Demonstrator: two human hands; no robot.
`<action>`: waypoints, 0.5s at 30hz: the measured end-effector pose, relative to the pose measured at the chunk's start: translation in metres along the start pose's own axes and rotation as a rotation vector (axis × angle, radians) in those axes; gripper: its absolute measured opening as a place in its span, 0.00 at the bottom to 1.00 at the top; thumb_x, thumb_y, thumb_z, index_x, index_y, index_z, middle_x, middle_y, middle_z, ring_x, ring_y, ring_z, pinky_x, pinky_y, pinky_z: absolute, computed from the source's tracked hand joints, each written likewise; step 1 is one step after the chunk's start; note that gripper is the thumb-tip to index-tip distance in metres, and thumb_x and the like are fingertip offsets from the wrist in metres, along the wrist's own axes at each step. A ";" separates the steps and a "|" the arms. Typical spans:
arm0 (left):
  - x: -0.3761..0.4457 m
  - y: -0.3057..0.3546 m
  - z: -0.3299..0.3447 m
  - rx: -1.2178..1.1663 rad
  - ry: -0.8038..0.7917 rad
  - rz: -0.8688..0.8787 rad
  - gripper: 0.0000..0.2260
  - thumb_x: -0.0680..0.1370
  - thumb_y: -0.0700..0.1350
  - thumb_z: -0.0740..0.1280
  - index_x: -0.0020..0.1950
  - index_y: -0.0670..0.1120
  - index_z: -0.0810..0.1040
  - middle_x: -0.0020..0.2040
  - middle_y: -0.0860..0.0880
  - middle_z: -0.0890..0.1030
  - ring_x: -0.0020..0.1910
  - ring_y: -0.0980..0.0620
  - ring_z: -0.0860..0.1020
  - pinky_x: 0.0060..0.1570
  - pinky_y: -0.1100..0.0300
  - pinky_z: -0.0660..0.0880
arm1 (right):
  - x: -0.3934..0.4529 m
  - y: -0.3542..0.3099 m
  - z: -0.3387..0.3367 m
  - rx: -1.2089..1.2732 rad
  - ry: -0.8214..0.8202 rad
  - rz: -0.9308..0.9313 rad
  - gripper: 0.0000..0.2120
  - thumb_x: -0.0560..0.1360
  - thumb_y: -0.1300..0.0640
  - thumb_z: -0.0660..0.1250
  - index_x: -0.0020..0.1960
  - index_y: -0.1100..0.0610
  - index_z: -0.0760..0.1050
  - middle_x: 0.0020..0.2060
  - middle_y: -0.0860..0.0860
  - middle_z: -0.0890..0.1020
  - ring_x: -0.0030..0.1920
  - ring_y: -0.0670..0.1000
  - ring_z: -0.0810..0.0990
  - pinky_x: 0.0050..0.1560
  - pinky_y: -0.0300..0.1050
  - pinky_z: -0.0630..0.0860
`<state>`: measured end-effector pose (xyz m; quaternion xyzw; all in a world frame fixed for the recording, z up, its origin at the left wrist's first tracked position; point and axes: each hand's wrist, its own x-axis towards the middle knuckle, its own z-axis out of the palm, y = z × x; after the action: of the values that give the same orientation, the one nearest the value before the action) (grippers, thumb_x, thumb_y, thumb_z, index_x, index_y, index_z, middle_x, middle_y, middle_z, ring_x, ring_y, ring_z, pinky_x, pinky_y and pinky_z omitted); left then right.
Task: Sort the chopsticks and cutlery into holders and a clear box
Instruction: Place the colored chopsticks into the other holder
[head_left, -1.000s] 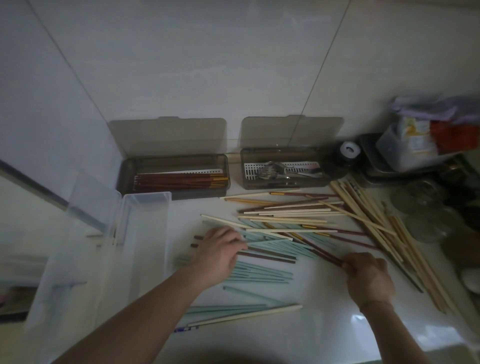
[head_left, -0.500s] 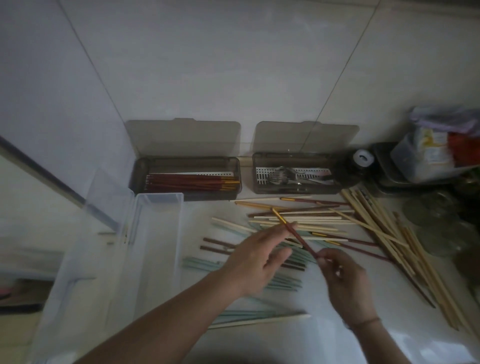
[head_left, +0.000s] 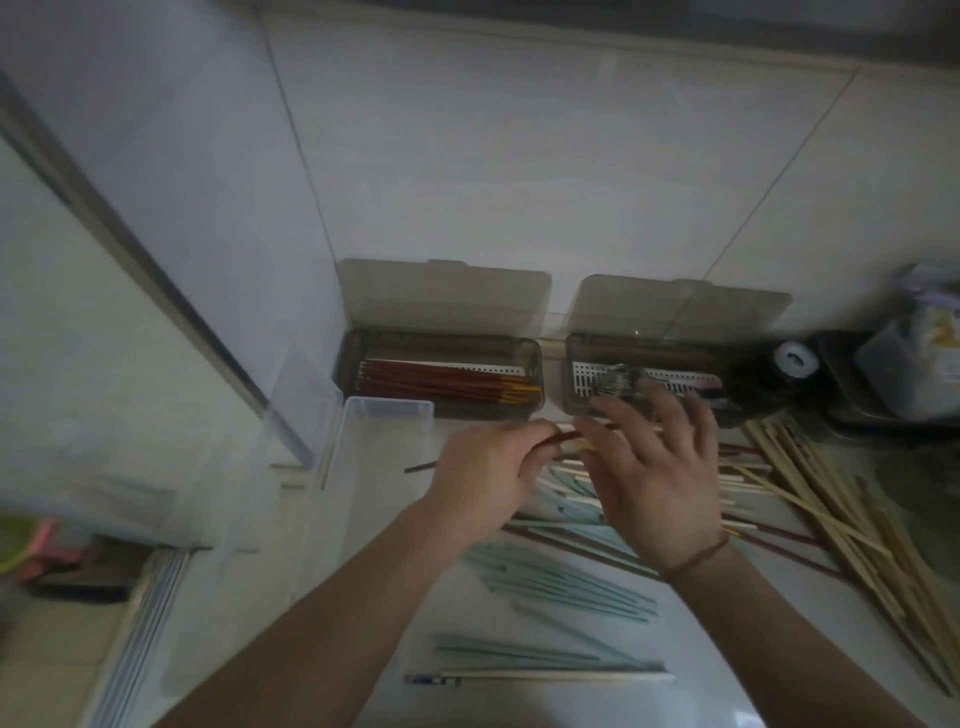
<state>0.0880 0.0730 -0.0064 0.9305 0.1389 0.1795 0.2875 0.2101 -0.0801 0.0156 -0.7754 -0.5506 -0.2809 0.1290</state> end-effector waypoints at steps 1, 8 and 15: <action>0.001 -0.005 -0.004 0.019 -0.010 0.018 0.11 0.81 0.53 0.60 0.55 0.53 0.80 0.42 0.53 0.82 0.40 0.50 0.79 0.38 0.53 0.76 | 0.004 0.004 0.005 -0.012 -0.038 -0.037 0.11 0.75 0.53 0.66 0.56 0.52 0.80 0.55 0.51 0.82 0.60 0.61 0.75 0.64 0.66 0.64; 0.009 -0.044 -0.005 0.150 0.111 -0.154 0.15 0.76 0.49 0.70 0.62 0.47 0.79 0.58 0.48 0.79 0.57 0.44 0.75 0.57 0.49 0.73 | -0.008 0.037 0.042 0.070 -0.257 0.146 0.08 0.72 0.58 0.64 0.47 0.53 0.81 0.39 0.52 0.84 0.42 0.57 0.82 0.52 0.54 0.74; 0.055 -0.068 -0.012 0.050 0.053 -0.377 0.21 0.81 0.44 0.64 0.74 0.46 0.69 0.67 0.47 0.75 0.65 0.46 0.73 0.65 0.52 0.71 | -0.041 0.037 0.051 0.218 -0.383 0.617 0.11 0.76 0.52 0.56 0.45 0.51 0.77 0.34 0.49 0.78 0.35 0.58 0.77 0.37 0.47 0.71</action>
<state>0.1214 0.1524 -0.0227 0.8897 0.3229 0.1435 0.2891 0.2500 -0.0991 -0.0453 -0.9250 -0.3321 -0.0186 0.1840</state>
